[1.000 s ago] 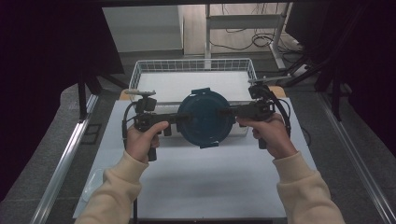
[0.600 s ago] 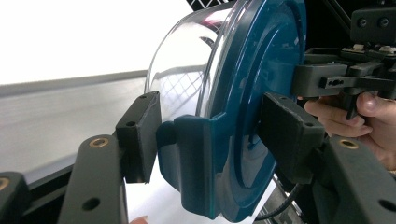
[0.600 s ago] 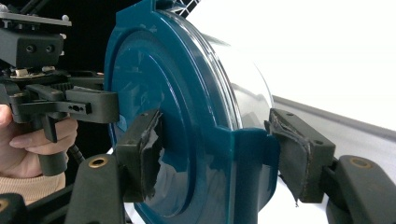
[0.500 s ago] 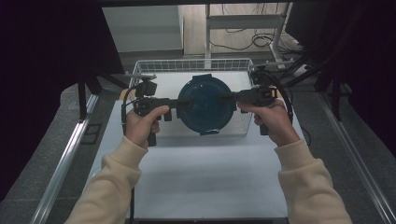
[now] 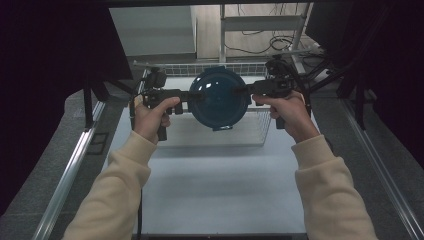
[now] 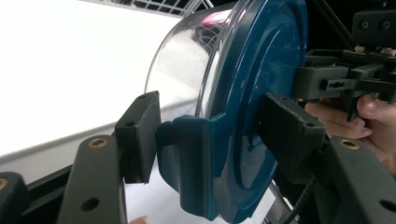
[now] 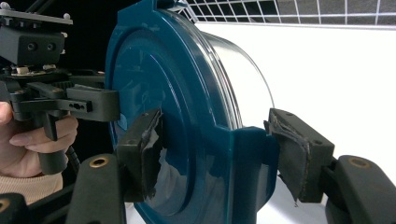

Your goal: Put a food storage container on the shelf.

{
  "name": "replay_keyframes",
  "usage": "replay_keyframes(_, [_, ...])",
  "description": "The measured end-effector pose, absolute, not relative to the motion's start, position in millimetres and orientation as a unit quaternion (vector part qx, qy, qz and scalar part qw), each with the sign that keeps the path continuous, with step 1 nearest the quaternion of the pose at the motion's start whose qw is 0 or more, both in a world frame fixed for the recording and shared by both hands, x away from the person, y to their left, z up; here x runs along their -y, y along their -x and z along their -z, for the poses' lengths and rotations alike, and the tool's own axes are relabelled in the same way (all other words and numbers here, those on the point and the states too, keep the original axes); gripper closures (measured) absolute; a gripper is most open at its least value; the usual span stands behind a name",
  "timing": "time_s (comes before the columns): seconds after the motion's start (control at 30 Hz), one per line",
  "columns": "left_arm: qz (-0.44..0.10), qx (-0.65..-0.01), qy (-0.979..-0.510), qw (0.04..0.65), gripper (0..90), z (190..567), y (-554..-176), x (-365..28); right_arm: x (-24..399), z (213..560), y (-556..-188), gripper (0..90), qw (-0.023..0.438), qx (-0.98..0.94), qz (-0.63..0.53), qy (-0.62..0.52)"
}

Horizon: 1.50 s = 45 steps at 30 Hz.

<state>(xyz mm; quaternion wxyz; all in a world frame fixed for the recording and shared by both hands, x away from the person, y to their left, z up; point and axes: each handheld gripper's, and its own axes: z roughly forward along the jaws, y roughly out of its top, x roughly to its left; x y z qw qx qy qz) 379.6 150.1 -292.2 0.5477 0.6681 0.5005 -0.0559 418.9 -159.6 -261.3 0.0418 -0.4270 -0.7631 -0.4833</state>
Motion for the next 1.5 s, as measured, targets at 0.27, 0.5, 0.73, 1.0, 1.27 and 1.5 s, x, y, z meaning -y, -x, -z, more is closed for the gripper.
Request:
replay_keyframes(0.27, [0.058, -0.507, -0.668, 0.542, 39.2, 287.1, -394.3, -149.2, 159.9, 258.0, -434.0, 36.8, 0.048, 0.760, 0.483, 0.433])
replay_keyframes(0.5, [0.061, -0.517, -0.660, 0.541, 38.9, 287.8, -410.9, -152.3, 156.7, 259.6, -452.1, 36.9, 0.058, 0.761, 0.476, 0.438])
replay_keyframes(0.73, [0.060, -0.523, -0.652, 0.546, 38.9, 286.5, -426.2, -161.3, 147.4, 254.0, -471.0, 36.9, 0.058, 0.762, 0.475, 0.437])
replay_keyframes(1.0, [0.060, -0.532, -0.649, 0.540, 39.0, 290.3, -437.3, -168.1, 141.6, 264.4, -486.4, 37.0, 0.076, 0.755, 0.480, 0.440])
replay_keyframes(1.27, [0.073, -0.549, -0.640, 0.532, 39.1, 305.9, -452.0, -173.7, 135.7, 281.0, -503.4, 37.0, 0.096, 0.754, 0.468, 0.451])
replay_keyframes(1.5, [0.093, -0.575, -0.601, 0.547, 39.6, 322.0, -469.3, -177.6, 133.7, 296.5, -519.9, 35.5, 0.120, 0.724, 0.472, 0.488])
